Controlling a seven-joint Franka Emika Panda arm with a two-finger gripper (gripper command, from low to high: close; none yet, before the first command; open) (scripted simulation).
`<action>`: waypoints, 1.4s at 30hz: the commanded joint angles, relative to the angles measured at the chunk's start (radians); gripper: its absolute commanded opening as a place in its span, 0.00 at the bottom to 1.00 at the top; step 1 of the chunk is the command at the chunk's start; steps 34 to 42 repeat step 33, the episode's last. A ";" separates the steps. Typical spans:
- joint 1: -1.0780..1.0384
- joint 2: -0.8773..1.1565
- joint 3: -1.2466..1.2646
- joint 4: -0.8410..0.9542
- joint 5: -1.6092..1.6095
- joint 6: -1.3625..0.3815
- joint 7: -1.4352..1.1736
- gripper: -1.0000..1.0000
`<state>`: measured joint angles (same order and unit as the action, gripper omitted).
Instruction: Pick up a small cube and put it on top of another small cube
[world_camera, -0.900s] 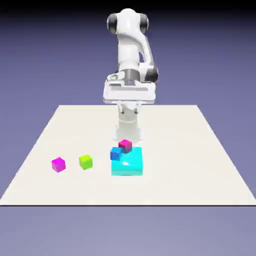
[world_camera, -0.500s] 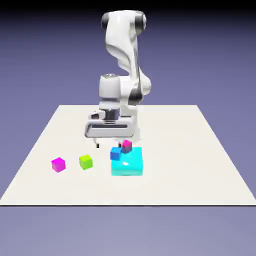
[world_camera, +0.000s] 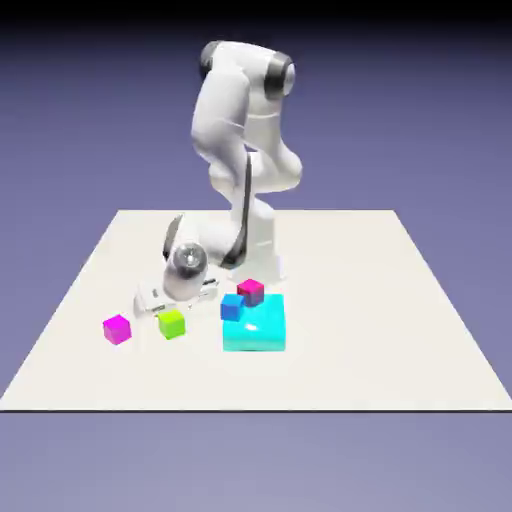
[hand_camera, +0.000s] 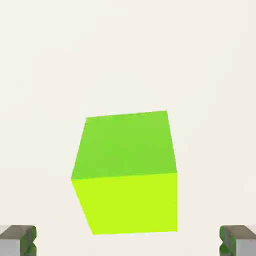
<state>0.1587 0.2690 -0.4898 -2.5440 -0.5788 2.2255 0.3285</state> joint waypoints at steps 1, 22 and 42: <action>0.000 0.000 0.000 0.000 0.000 0.000 0.000 0.50; 0.128 0.094 -0.338 0.145 0.038 0.049 -0.310 0.00; 0.064 0.237 -0.359 0.157 0.070 0.205 -0.374 1.00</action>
